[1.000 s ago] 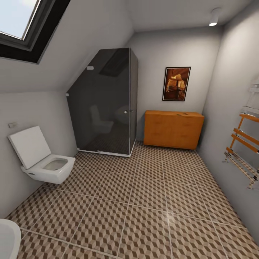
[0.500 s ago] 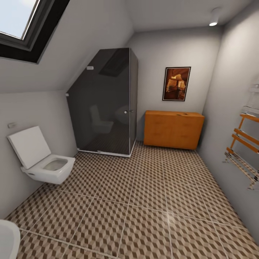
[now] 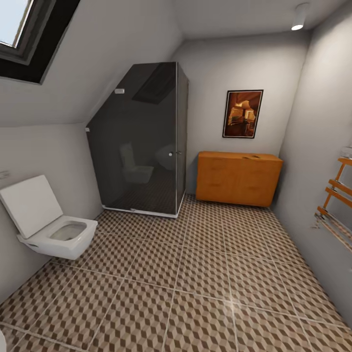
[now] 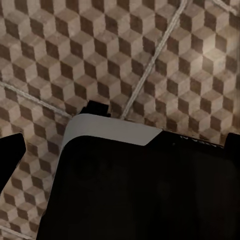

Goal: Take the four mousetraps from the cabinet in the bathroom and place them on the bathroom floor. Make sure all four end up on the same floor surface, and ensure that at least two of them are either under or directly next to the same bathroom sink.

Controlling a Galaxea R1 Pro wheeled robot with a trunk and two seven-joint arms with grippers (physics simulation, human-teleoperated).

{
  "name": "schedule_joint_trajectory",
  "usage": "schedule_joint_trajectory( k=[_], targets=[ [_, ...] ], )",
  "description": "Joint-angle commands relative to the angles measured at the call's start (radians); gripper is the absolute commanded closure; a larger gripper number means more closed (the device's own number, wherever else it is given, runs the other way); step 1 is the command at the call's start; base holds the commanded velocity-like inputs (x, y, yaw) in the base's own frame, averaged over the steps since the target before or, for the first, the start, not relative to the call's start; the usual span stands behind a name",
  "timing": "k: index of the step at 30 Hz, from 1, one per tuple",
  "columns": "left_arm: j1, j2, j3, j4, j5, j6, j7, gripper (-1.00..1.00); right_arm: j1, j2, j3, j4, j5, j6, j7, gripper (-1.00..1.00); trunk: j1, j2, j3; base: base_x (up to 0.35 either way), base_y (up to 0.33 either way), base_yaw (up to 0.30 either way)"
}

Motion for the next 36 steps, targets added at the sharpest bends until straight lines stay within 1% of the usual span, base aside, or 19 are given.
schedule_joint_trajectory(
  k=[1, 21, 36],
  targets=[
    [-0.001, 0.0, -0.009, 0.0, 0.008, -0.002, 0.003, -1.0, -0.001, 0.001, 0.005, 0.003, 0.009, -0.003, -0.007, -1.0, 0.001, -0.001, -0.001, 0.321, 0.0, 0.0],
    [-0.001, 0.0, -0.009, 0.0, 0.006, 0.001, 0.002, -1.0, -0.001, 0.006, 0.005, 0.003, 0.009, -0.009, -0.006, -1.0, 0.001, -0.001, -0.001, 0.323, 0.0, -0.004],
    [-0.001, 0.0, -0.009, 0.0, 0.005, 0.001, 0.002, -1.0, -0.001, 0.007, 0.005, 0.003, 0.008, -0.004, -0.004, -1.0, 0.001, -0.001, 0.005, 0.323, 0.0, -0.224]
  ],
)
